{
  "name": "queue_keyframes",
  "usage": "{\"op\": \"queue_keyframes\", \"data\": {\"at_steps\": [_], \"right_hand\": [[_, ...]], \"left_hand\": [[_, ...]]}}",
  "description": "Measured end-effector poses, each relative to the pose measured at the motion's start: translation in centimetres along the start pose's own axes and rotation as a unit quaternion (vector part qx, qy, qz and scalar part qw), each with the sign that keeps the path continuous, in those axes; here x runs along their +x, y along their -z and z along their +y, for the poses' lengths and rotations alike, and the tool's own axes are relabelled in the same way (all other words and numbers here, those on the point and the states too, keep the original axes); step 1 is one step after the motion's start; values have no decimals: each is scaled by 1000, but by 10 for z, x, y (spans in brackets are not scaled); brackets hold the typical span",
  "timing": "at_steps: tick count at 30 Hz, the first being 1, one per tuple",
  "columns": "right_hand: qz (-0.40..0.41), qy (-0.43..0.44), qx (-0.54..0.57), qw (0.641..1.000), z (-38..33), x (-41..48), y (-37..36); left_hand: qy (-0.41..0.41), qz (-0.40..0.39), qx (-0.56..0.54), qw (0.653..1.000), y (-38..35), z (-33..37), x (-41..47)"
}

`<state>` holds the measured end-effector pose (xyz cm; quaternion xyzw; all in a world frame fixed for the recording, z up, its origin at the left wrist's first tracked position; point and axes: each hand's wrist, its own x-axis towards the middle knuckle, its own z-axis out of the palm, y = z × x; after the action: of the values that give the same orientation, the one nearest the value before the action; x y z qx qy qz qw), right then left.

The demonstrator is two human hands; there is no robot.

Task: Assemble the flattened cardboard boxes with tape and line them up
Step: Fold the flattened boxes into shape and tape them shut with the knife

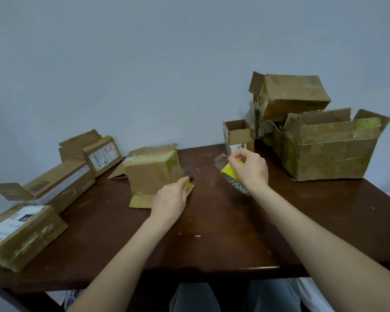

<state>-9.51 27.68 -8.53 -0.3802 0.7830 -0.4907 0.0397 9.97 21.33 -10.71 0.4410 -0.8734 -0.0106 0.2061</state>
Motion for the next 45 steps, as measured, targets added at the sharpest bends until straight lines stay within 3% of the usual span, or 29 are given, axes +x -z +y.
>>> {"op": "queue_keyframes", "data": {"at_steps": [3,10,12,15,17,20,24,27,33,40,45], "right_hand": [[22,-7,58,998,12,7,6],[60,5,104,993,28,16,28],[64,11,99,993,35,18,34],[69,23,81,994,43,20,37],[73,36,72,994,44,20,37],[71,63,62,994,44,18,36],[55,93,56,993,44,16,37],[45,109,65,991,46,15,39],[-50,65,118,990,39,9,43],[-64,95,59,992,33,9,46],[-43,112,-106,987,34,11,48]], "left_hand": [[-16,19,-65,998,-6,27,3],[-19,-128,-77,989,-43,75,27],[-46,-34,-100,993,-40,81,36],[-115,158,-156,968,-16,97,56],[-157,182,-131,962,-2,109,65],[-168,127,-90,973,-3,120,74],[-105,67,-194,973,-10,122,77],[-59,59,-280,957,-9,126,74],[-16,71,-317,946,-7,128,76],[-7,70,-204,976,-3,117,79],[-4,24,-103,994,-6,102,73]]}}
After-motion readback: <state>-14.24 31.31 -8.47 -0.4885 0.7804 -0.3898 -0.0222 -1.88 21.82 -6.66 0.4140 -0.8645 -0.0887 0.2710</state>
